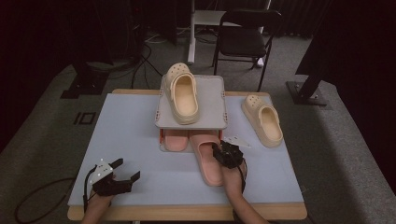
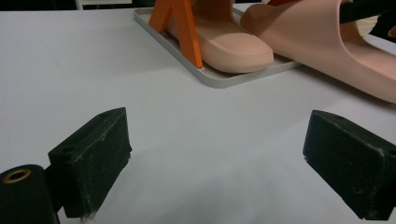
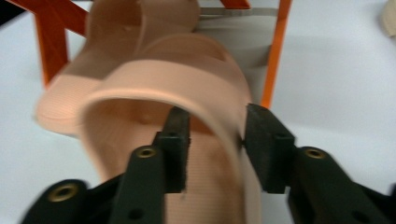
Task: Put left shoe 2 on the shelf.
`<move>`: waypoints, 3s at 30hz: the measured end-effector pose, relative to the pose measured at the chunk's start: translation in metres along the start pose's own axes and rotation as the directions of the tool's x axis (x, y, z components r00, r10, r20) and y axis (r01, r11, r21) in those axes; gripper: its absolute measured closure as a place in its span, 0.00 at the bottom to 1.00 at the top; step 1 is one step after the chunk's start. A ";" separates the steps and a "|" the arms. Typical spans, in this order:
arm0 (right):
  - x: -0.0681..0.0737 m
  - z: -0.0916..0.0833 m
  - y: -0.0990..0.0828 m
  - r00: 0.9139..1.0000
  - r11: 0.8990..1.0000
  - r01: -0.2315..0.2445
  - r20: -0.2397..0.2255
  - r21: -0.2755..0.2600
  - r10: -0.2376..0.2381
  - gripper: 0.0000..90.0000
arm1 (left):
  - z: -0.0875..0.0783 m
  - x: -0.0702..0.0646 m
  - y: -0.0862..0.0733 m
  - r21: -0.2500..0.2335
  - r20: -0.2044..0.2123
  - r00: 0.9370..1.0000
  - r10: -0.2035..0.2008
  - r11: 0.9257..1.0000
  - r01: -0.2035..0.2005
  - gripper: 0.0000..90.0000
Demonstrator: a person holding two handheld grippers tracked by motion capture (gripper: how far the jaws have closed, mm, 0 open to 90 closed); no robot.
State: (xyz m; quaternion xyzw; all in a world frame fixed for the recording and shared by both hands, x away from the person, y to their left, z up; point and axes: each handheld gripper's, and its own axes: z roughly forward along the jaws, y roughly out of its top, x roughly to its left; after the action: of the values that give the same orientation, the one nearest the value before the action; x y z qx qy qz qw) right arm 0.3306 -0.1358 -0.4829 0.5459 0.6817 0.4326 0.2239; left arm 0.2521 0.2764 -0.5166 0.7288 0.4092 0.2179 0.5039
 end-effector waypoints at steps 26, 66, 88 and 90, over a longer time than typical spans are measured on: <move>-0.026 -0.057 -0.031 0.967 0.996 0.077 -0.248 0.036 -0.065 0.32 | 0.001 -0.002 0.001 -0.004 0.005 1.000 -0.008 1.000 0.008 0.08; -0.024 -0.058 -0.078 0.940 0.964 0.211 -0.305 0.162 -0.154 0.18 | 0.001 0.000 0.001 -0.010 0.007 1.000 -0.014 1.000 0.014 0.08; -0.005 -0.047 -0.073 0.942 0.966 0.225 -0.280 0.129 -0.182 0.22 | 0.001 0.001 0.001 -0.010 0.005 1.000 -0.013 1.000 0.013 0.08; -0.003 -0.045 -0.071 0.945 0.968 0.216 -0.278 0.129 -0.174 0.22 | 0.001 0.000 0.002 -0.010 0.006 1.000 -0.011 1.000 0.011 0.08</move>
State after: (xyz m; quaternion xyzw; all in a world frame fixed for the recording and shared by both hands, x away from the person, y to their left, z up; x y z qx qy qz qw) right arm 0.2577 -0.1561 -0.5186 0.4290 0.7881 0.4221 0.1290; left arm 0.2535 0.2759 -0.5156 0.7246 0.4107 0.2148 0.5100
